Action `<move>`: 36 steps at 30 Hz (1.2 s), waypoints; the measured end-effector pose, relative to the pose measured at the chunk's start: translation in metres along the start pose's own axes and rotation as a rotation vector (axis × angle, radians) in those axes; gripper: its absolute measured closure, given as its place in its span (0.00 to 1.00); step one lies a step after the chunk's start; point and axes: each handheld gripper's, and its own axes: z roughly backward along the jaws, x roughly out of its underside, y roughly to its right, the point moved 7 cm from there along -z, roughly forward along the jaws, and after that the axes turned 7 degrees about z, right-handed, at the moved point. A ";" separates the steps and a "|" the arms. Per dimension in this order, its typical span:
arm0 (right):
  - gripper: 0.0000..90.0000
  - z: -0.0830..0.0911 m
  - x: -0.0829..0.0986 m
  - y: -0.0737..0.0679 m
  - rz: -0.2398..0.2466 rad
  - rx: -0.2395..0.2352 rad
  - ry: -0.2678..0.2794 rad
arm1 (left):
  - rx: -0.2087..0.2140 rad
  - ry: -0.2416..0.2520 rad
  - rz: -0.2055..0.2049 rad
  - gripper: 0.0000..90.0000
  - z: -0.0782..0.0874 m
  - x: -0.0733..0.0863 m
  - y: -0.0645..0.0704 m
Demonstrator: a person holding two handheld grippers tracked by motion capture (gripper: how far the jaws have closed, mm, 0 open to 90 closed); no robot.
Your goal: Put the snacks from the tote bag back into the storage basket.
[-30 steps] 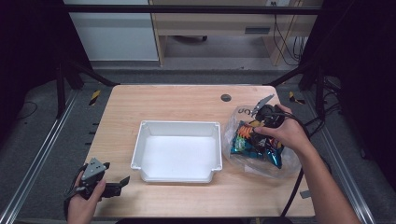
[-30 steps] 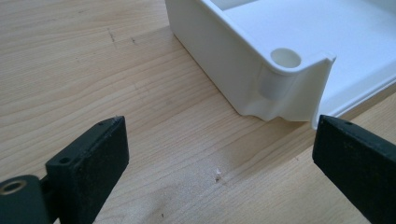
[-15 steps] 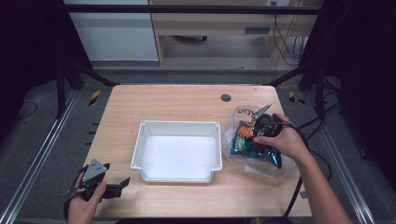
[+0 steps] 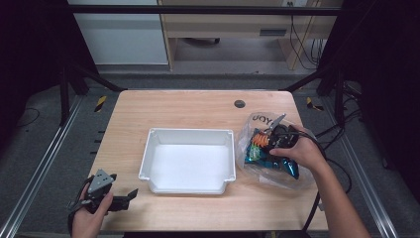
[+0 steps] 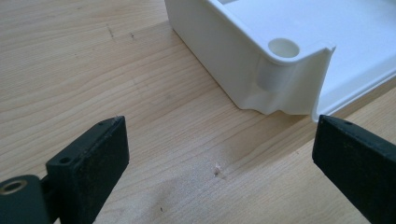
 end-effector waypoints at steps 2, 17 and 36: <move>0.11 -0.003 0.003 0.000 0.005 0.000 -0.008 | -0.001 0.003 0.002 0.04 0.000 0.000 0.000; 0.41 0.003 0.017 -0.003 0.042 -0.004 0.009 | 0.000 -0.012 -0.009 0.04 -0.002 0.001 0.001; 0.45 0.052 0.030 -0.001 0.010 0.111 0.136 | -0.006 -0.008 -0.003 0.04 -0.001 0.001 0.000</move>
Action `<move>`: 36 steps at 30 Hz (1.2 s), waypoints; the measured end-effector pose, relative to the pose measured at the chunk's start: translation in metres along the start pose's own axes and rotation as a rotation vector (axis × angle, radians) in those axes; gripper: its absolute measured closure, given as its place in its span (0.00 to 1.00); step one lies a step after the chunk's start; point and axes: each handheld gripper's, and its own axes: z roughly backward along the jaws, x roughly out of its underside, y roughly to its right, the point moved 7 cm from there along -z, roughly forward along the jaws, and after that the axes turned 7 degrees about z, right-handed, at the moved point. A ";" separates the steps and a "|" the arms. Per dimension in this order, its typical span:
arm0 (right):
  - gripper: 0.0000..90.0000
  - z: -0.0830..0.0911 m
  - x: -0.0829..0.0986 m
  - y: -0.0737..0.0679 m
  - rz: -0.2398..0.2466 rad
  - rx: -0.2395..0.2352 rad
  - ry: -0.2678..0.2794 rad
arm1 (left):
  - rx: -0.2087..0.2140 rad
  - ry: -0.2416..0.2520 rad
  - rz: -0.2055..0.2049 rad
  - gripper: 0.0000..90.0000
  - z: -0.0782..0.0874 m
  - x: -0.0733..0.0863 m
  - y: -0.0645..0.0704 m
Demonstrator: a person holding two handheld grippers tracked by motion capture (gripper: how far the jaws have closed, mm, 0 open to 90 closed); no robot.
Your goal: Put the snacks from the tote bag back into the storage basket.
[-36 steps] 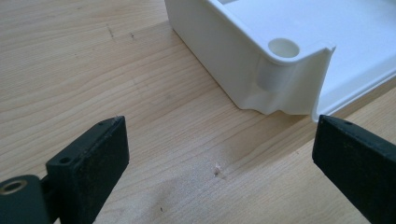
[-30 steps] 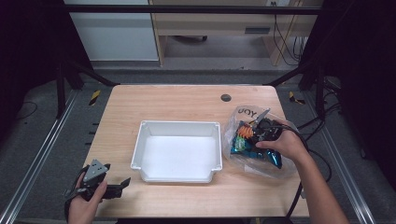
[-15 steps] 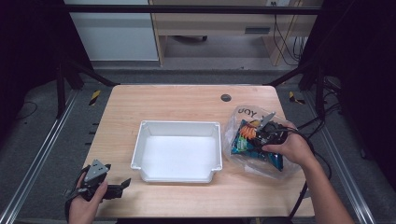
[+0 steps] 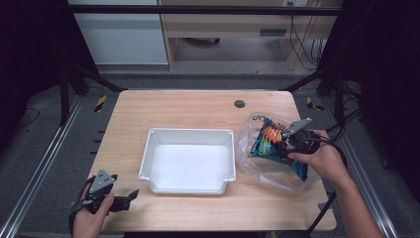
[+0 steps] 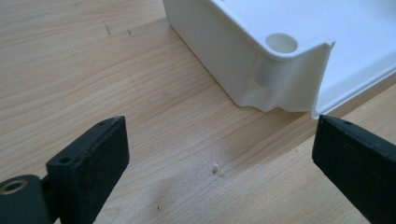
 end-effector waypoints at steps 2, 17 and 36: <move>0.45 0.007 -0.001 0.000 -0.002 0.011 0.019 | -0.001 -0.001 0.003 0.04 0.000 0.000 -0.001; 0.46 0.053 -0.028 -0.004 0.010 0.067 0.169 | 0.003 0.003 -0.007 0.04 0.000 -0.001 0.000; 0.46 0.077 -0.066 -0.019 0.050 0.089 0.260 | 0.012 0.003 -0.010 0.04 0.000 -0.001 0.002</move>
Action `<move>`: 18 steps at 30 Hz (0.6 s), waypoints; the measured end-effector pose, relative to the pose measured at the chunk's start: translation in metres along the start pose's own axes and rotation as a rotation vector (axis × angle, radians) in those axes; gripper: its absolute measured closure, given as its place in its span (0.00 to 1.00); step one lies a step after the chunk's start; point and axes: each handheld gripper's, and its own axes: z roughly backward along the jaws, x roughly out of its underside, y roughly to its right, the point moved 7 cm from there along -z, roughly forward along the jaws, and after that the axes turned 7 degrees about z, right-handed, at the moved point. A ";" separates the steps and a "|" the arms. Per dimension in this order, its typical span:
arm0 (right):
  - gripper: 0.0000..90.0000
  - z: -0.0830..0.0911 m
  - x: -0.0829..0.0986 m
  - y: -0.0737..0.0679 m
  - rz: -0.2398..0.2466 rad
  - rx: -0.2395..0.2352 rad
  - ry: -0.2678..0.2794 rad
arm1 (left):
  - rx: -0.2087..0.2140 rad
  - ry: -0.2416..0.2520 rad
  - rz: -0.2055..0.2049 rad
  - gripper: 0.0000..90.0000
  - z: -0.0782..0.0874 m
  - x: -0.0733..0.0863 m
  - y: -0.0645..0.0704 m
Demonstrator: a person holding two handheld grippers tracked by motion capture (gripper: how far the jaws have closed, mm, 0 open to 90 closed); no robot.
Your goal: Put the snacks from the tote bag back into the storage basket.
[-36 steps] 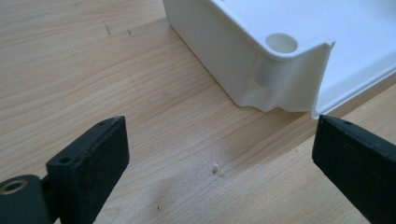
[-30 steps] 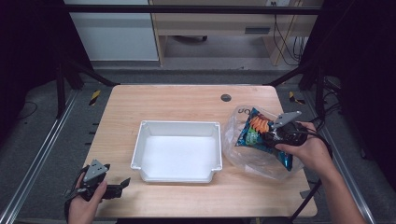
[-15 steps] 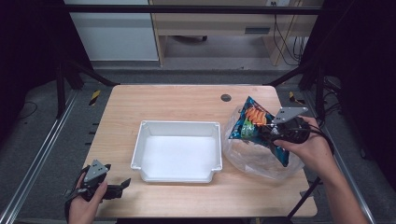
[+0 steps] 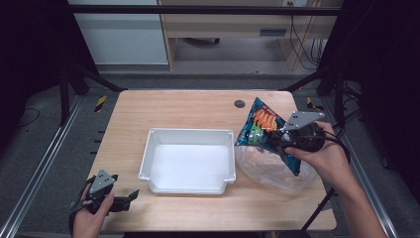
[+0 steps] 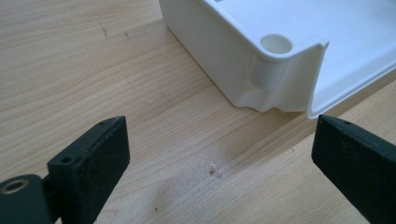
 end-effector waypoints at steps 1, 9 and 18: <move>0.46 0.000 -0.001 0.000 0.007 0.000 0.005 | 0.001 -0.002 -0.002 0.04 0.000 0.000 0.000; 0.47 -0.003 -0.018 -0.008 0.022 -0.015 0.030 | 0.008 -0.001 -0.007 0.04 0.000 0.000 0.001; 0.47 -0.014 -0.048 -0.025 0.071 -0.045 0.053 | 0.022 -0.003 -0.025 0.05 -0.002 -0.001 0.005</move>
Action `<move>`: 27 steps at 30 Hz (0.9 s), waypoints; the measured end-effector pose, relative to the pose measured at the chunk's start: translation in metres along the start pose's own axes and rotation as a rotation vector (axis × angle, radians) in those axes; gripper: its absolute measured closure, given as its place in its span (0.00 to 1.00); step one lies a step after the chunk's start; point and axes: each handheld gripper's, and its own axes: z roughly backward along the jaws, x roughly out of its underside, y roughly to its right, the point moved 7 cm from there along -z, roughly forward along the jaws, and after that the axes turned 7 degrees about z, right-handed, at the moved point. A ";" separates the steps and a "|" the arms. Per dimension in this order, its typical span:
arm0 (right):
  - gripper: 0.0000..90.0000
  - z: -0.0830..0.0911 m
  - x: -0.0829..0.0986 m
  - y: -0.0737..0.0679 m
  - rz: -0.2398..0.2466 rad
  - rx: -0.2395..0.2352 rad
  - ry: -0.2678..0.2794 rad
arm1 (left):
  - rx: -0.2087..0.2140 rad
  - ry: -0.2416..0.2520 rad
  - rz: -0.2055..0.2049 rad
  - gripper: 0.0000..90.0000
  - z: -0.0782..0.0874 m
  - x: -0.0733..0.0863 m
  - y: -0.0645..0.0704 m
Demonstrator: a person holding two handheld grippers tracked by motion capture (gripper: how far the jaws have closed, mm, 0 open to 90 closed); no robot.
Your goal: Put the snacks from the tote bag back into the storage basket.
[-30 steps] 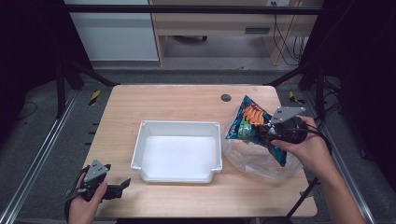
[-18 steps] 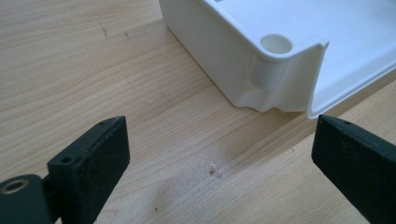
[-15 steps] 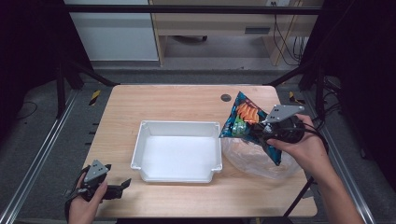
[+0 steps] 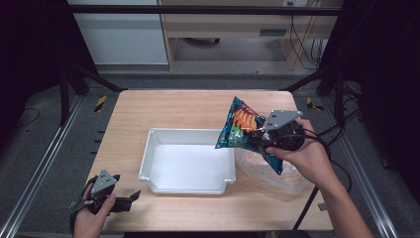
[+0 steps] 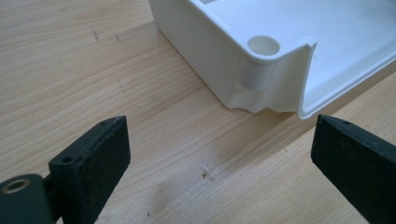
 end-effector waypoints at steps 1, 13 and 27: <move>0.47 -0.001 -0.003 -0.002 0.009 -0.005 0.000 | 0.000 0.000 0.000 0.05 0.000 0.000 0.000; 0.47 -0.023 -0.032 -0.018 0.058 -0.043 0.015 | 0.015 0.017 -0.018 0.06 0.000 -0.004 0.006; 0.47 -0.048 -0.058 -0.033 0.085 -0.082 0.033 | 0.037 0.027 -0.037 0.08 -0.001 -0.006 0.013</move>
